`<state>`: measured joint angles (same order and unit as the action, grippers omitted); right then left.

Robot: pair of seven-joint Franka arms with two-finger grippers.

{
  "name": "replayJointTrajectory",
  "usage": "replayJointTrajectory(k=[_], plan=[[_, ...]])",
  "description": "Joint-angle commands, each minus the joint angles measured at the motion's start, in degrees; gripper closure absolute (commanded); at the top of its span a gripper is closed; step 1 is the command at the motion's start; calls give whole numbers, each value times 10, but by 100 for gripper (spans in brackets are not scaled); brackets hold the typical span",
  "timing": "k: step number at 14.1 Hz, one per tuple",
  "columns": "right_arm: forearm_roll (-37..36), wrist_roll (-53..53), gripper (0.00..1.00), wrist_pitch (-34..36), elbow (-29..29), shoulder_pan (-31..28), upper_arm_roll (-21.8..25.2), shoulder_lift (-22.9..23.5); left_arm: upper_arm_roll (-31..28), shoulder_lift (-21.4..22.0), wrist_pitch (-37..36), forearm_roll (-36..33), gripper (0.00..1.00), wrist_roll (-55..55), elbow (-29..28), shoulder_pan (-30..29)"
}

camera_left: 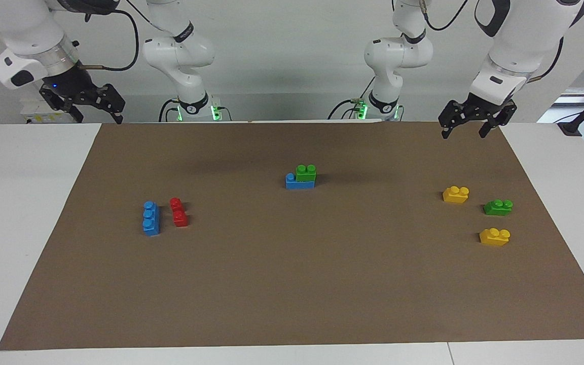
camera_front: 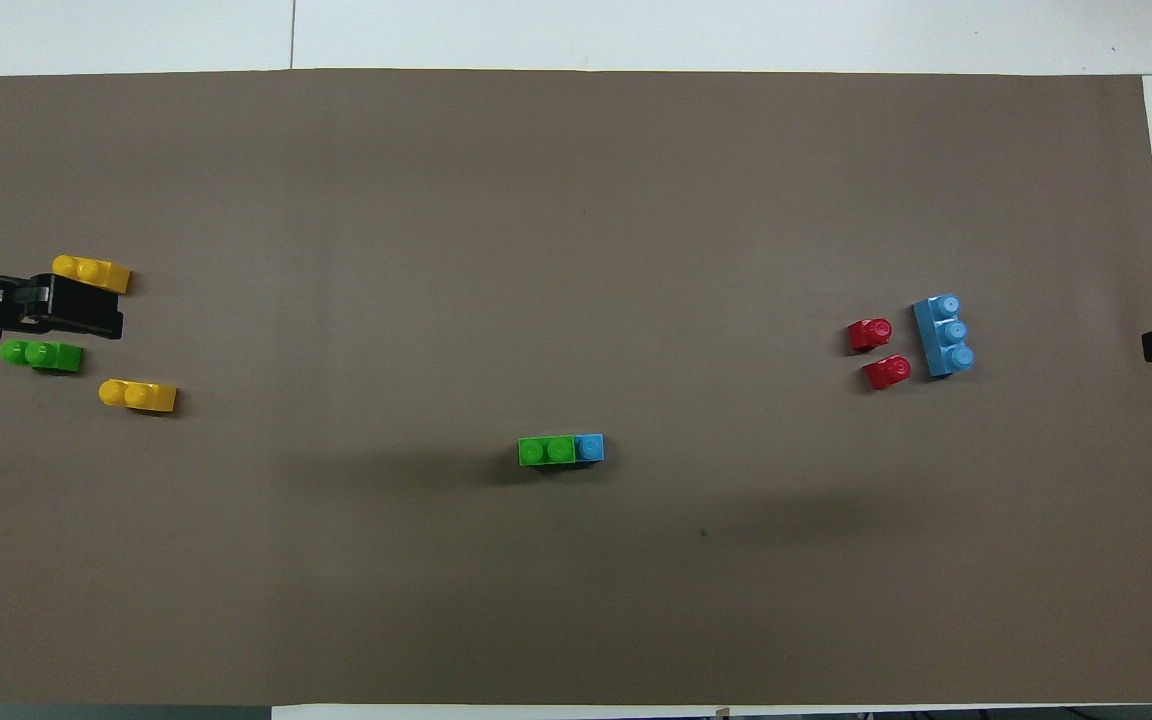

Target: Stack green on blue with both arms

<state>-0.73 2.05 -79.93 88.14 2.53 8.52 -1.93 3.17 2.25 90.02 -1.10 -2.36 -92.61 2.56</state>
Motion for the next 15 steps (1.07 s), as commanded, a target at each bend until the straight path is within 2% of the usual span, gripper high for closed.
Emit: replayJointTrajectory(k=[1, 8, 15], plan=[[-2, 16, 0, 15, -6, -2, -1, 3, 4, 4, 8, 9, 0, -27, -2, -4], [-7, 11, 0, 10, -6, -2, 0, 3, 3, 28, 24, 29, 0, -29, -30, -4], [-12, 10, 0, 7, -7, -2, 0, 3, 3, 30, 26, 36, 0, -29, -35, 0]])
